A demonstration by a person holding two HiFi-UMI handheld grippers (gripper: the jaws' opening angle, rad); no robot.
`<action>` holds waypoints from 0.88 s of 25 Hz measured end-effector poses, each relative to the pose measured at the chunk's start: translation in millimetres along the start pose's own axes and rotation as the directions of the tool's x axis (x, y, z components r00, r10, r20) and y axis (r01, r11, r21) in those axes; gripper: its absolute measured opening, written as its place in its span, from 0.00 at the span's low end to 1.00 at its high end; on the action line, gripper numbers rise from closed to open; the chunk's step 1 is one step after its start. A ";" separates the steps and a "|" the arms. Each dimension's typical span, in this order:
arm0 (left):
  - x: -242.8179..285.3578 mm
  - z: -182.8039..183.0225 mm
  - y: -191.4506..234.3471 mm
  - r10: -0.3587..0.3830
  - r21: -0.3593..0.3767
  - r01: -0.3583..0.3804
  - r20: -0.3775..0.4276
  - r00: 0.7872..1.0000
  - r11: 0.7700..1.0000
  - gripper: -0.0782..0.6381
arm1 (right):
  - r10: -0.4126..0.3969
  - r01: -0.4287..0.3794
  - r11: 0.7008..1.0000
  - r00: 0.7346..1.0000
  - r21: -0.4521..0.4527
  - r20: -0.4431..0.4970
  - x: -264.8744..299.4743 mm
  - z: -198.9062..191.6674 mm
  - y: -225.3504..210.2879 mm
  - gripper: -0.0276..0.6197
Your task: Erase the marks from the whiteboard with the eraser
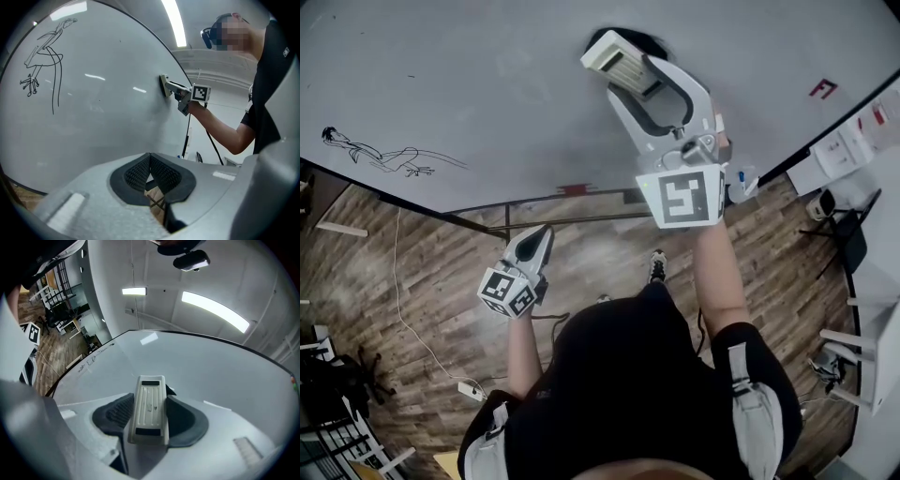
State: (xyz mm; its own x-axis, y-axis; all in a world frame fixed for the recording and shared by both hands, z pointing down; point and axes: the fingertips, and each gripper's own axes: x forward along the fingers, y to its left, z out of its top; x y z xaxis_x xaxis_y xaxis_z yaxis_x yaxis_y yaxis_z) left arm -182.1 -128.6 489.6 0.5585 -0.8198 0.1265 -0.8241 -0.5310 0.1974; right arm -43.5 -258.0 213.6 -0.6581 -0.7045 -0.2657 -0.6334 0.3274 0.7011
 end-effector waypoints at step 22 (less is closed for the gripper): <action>41.1 -10.3 -28.1 -0.130 -0.005 0.130 -0.033 0.991 0.991 0.12 | -0.046 0.056 0.997 0.985 0.056 -0.167 -63.2 -76.7 -36.1 0.39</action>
State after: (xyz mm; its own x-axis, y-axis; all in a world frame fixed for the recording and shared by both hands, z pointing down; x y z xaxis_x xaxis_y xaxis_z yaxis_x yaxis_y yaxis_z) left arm -135.0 -145.1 499.2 0.6638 -0.7363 0.1315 -0.7439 -0.6319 0.2174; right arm 52.2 -273.5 255.8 -0.5509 -0.8142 -0.1833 -0.6914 0.3222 0.6467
